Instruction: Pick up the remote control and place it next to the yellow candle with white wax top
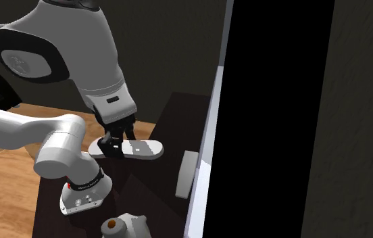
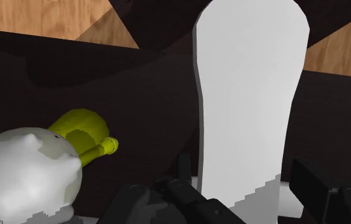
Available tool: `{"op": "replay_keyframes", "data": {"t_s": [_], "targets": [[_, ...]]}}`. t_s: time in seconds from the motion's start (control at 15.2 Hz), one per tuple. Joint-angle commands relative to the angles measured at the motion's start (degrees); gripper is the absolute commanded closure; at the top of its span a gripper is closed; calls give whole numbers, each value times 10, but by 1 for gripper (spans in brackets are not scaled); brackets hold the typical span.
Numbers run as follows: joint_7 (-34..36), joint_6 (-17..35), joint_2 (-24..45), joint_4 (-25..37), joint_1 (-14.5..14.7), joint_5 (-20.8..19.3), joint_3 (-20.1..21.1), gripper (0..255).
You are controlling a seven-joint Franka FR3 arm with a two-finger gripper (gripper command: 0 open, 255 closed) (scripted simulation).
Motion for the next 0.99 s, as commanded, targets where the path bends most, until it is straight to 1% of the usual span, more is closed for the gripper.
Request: {"op": "replay_keyframes", "data": {"t_s": [0.0, 0.92], "targets": [[0, 15, -4, -19, -2, -4, -4, 255], [4, 109, -26, -135, -15, -30, -30, 255]]}}
